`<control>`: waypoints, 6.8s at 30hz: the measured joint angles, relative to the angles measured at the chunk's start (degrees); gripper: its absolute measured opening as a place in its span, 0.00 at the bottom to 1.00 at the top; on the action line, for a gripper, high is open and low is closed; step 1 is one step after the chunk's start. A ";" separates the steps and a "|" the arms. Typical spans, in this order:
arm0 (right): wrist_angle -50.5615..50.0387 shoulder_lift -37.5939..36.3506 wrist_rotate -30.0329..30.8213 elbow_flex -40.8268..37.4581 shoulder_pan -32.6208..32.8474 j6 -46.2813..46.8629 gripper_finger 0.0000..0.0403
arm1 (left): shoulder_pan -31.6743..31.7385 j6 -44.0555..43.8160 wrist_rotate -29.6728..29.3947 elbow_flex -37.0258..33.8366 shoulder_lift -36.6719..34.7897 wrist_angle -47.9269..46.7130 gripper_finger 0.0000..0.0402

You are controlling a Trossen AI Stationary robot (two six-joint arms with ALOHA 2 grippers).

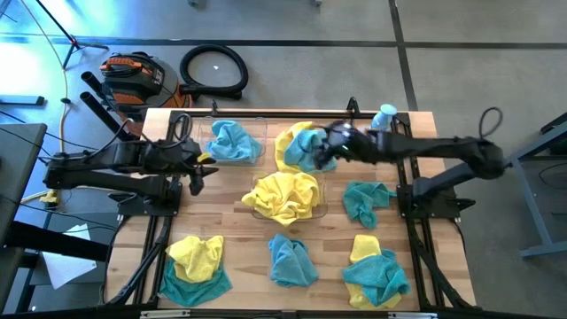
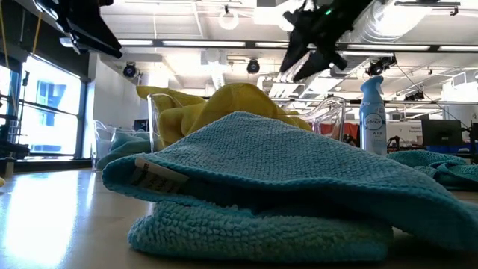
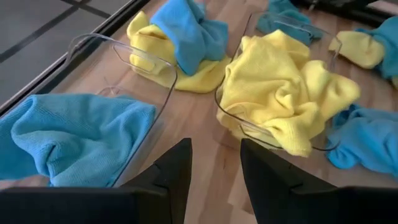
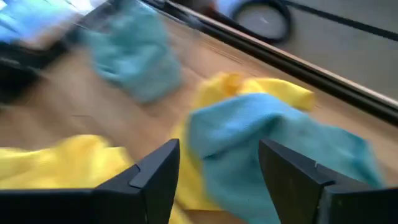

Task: Sort microfiber towel by color & place in baskets
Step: Put the blue towel into the top transparent bin

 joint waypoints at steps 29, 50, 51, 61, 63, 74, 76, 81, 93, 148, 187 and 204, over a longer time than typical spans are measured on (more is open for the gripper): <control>-17.90 34.21 -13.18 21.22 -14.38 3.58 0.12 | 0.57 2.04 0.48 -0.37 -2.65 0.01 0.31; -6.38 8.70 -4.72 21.30 -8.68 0.00 0.00 | 0.57 1.95 -0.40 -0.37 -2.59 4.18 0.31; -3.76 8.61 -5.02 21.28 -8.36 -0.86 0.00 | 0.57 1.95 -0.43 -0.37 -2.59 4.58 0.31; 15.63 14.28 -13.09 24.87 -7.06 -4.27 0.00 | 0.57 1.97 -0.66 -0.35 -2.59 5.41 0.31; 15.31 17.30 -14.57 28.80 -6.92 -5.41 0.00 | 0.57 1.99 -0.66 -0.35 -2.59 5.55 0.31; 5.55 40.41 -21.05 61.70 -5.40 -10.58 0.00 | 0.57 2.02 -0.66 -0.35 -2.59 5.58 0.31; 2.89 43.36 -20.94 66.13 -5.31 -10.49 0.00 | 0.57 2.02 -0.66 -0.35 -2.59 5.54 0.31; -7.76 50.11 -16.61 71.62 -5.32 -11.08 0.00 | 0.56 2.02 -0.68 -0.35 -2.59 5.49 0.31; -10.48 62.40 -21.19 72.36 -5.45 -11.36 0.00 | 0.55 3.41 -1.31 -0.33 -2.59 5.54 0.31; -62.90 25.02 0.77 59.09 16.61 23.42 0.00 | 27.94 18.51 11.08 8.78 56.26 13.97 0.00; -27.97 -24.70 -1.50 -23.54 30.85 46.01 0.13 | 20.08 -2.05 3.60 15.23 29.72 12.13 0.00; -14.48 -22.10 -4.89 -40.15 27.98 39.67 0.42 | 2.39 -2.24 2.14 15.23 22.79 21.61 0.00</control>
